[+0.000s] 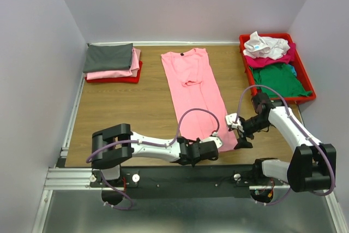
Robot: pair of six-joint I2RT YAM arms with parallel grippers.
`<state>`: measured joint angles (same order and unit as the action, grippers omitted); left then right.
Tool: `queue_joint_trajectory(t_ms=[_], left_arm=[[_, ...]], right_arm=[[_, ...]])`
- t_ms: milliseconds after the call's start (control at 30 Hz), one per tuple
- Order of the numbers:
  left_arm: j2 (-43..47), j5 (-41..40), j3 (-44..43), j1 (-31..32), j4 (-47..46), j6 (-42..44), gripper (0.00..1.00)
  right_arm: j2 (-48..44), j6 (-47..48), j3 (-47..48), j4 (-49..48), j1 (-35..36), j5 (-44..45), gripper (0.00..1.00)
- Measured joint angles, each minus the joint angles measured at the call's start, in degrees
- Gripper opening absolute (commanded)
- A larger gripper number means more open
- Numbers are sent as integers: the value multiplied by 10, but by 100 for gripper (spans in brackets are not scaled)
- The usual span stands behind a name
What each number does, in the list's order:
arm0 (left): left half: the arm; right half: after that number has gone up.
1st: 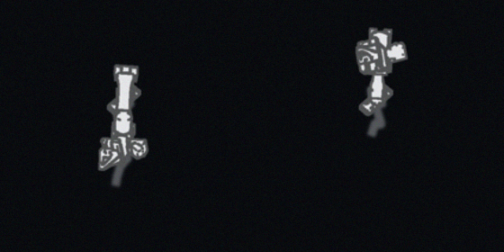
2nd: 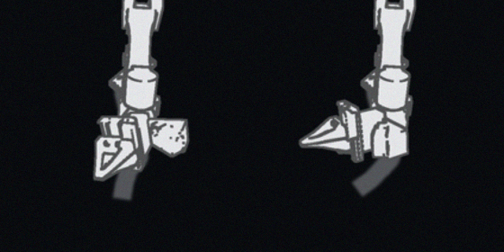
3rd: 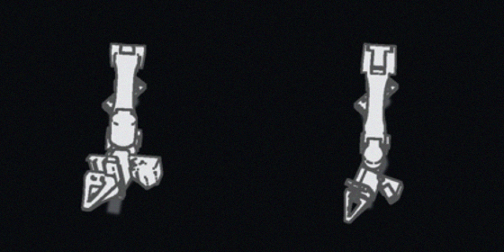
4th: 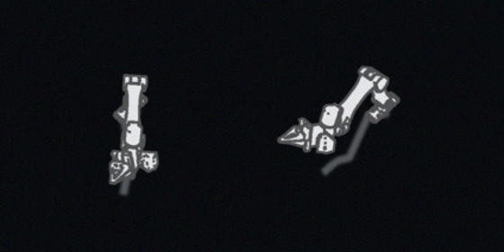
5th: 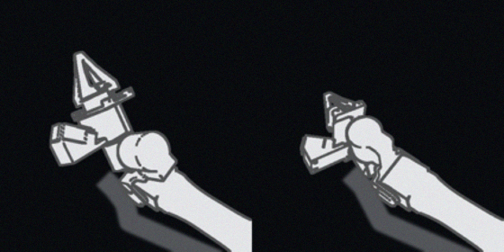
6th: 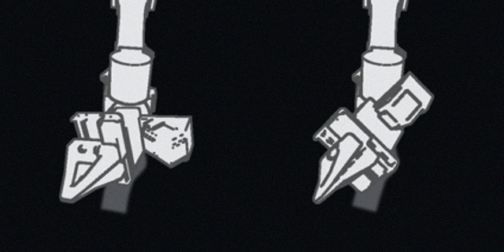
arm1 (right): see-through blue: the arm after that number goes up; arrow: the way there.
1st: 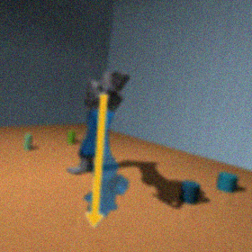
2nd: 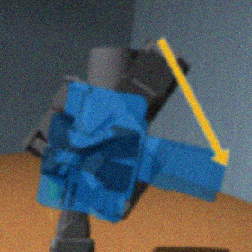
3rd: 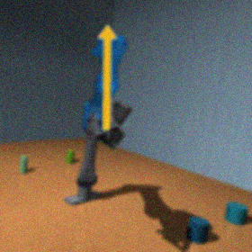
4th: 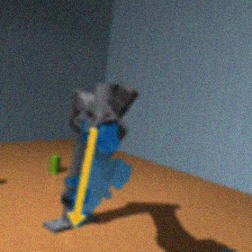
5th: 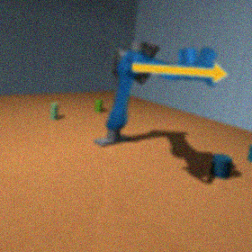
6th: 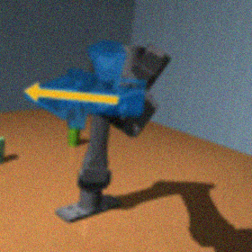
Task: Fold and stack the t-shirts
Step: Fold the tshirt
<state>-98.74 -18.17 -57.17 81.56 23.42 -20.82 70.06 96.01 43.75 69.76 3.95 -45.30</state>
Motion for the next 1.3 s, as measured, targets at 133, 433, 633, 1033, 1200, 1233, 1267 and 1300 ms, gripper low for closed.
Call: queue_joint_trajectory(t_ms=[133, 433, 633, 1033, 1200, 1233, 1267, 1300], left_arm=[[16, -1, 18, 0, -13, -7, 0], [39, 11, 44, 0, -31, -7, 0], [51, 27, 49, -2, -44, -7, 0], [70, 52, 56, -13, -72, -9, 0], [78, 61, 71, -17, -80, -14, 0], [78, 63, 72, -17, -82, -14, 0], [78, 64, 73, -18, -83, -14, 0], [79, 68, 76, -19, -88, -14, 0]], right_arm=[[0, 8, -26, -9, 0, 4, 87], [-2, -15, -75, -89, 2, 44, 78], [-39, -36, -122, -151, 33, 72, 74], [-59, -65, -157, -194, 68, 103, 43], [-62, -70, -159, -200, 69, 103, 24], [-63, -71, -160, -203, 69, 104, 21], [-65, -71, -160, -206, 69, 104, 12], [-66, -73, -161, -208, 69, 105, 8]])
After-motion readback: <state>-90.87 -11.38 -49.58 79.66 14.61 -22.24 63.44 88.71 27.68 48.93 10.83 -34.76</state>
